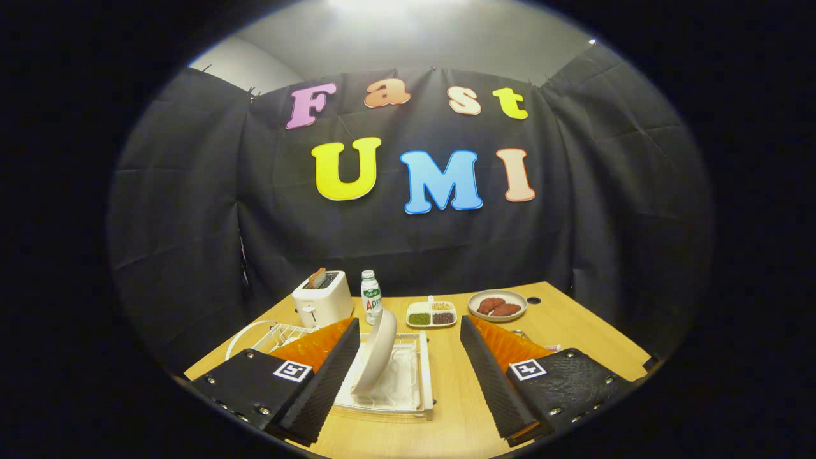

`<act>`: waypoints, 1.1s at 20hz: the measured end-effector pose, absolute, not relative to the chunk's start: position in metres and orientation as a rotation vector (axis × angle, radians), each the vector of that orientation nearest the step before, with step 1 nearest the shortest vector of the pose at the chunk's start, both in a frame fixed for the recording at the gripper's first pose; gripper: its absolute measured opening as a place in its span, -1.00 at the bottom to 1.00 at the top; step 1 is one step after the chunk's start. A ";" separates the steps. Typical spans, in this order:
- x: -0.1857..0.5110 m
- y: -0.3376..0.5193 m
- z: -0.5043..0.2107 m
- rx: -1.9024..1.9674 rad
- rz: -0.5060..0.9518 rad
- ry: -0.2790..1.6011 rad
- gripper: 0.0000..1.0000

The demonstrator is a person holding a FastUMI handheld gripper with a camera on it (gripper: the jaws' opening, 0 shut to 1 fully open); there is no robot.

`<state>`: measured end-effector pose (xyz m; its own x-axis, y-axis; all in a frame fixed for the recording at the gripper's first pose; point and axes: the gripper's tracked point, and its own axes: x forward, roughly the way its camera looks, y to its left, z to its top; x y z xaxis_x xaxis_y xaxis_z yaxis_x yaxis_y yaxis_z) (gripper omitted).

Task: Take the plate from the dish rack, then take the spoon from the basket and place it into the plate.

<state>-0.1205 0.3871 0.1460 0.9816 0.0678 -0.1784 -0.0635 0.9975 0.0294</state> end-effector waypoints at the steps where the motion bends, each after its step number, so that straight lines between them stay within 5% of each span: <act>1: -0.115 0.395 0.138 0.032 0.061 0.207 0.94; 12: -0.043 0.426 0.048 0.066 -0.057 0.548 0.94; 14: -0.035 0.431 0.038 0.076 -0.058 0.597 0.66; 19: -0.018 0.434 0.024 0.102 -0.077 0.667 0.41; 21: -0.017 0.434 0.023 0.104 -0.095 0.678 -0.36; 22: -0.016 0.433 0.023 0.102 -0.110 0.682 -0.39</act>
